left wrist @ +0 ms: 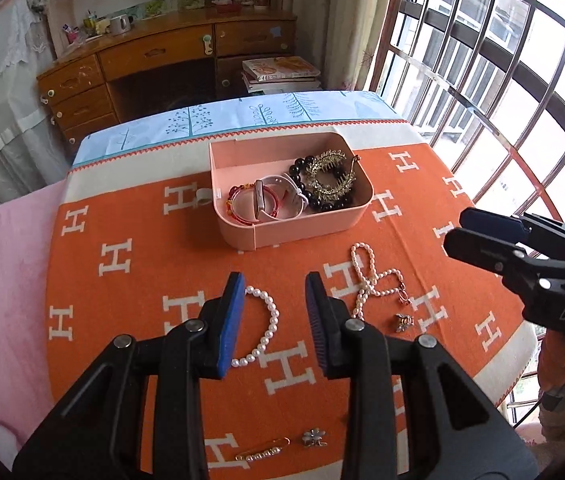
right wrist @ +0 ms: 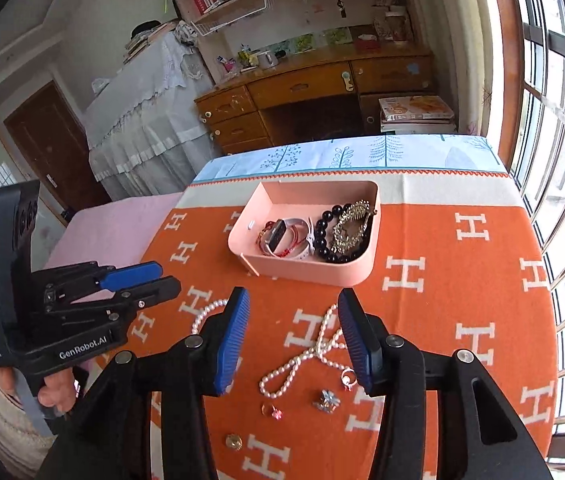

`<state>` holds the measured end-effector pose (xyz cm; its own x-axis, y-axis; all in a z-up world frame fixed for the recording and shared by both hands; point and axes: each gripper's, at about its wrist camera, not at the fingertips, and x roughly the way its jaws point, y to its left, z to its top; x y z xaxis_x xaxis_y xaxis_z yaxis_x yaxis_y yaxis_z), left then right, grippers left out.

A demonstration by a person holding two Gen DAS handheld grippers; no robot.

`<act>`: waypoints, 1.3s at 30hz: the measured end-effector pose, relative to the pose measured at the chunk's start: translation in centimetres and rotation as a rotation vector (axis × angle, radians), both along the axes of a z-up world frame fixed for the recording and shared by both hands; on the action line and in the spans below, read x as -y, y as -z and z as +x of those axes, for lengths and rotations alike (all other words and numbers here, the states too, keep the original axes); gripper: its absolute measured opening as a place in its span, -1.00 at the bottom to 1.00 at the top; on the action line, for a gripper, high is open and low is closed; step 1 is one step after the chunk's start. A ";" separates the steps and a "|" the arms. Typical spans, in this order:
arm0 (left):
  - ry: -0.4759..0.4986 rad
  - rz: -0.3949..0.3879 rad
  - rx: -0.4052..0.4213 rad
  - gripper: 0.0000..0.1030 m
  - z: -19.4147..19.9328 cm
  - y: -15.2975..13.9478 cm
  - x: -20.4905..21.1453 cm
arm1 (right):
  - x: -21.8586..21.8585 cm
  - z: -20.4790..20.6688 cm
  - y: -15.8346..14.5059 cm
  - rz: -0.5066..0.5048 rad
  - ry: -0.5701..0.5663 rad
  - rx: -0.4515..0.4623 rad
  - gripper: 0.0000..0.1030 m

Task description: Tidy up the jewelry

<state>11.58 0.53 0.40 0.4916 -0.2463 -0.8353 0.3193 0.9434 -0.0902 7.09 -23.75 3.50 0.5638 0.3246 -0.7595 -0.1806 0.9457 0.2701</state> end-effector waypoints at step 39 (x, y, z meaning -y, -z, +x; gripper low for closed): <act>0.038 0.142 -0.217 -0.49 3.7 12.1 2.2 | -5.6 6.4 13.3 -0.309 -0.065 -0.309 -0.73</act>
